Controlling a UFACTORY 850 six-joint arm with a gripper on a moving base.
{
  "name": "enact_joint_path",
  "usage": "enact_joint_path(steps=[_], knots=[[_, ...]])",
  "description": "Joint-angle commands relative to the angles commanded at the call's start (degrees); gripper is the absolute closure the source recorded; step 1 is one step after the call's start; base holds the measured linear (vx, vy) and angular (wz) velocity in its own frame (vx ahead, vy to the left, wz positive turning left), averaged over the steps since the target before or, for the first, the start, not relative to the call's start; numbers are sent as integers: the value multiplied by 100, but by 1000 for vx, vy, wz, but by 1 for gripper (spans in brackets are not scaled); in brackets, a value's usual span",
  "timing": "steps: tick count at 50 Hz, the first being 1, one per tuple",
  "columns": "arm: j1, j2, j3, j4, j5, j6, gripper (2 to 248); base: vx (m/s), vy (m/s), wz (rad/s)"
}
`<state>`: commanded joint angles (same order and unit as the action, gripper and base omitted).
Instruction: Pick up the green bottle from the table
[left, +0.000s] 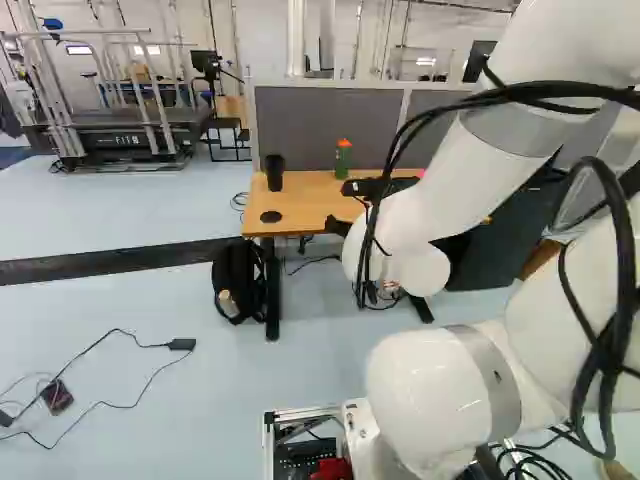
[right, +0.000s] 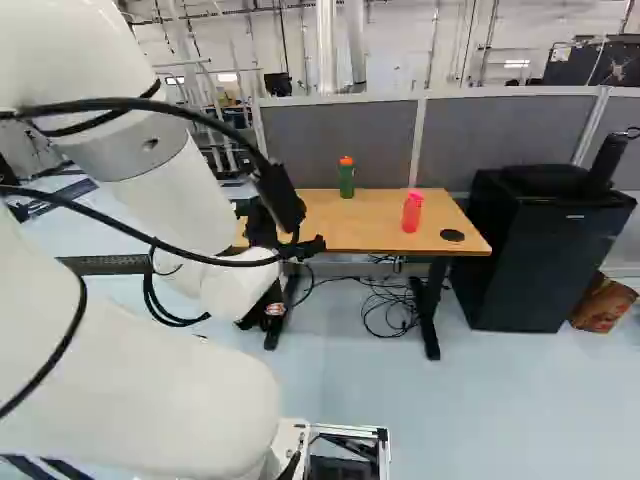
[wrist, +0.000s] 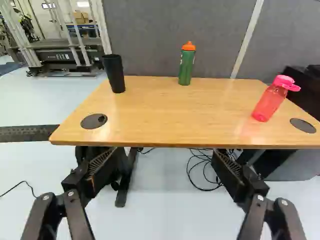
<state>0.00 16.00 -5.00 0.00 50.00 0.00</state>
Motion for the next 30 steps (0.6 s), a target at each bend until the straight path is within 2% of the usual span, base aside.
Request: enact_joint_path(steps=[14,30], knots=[[0,0,0,0,0,0,3,14,0,5],[0,0,0,0,0,0,3,121,-28,-5]])
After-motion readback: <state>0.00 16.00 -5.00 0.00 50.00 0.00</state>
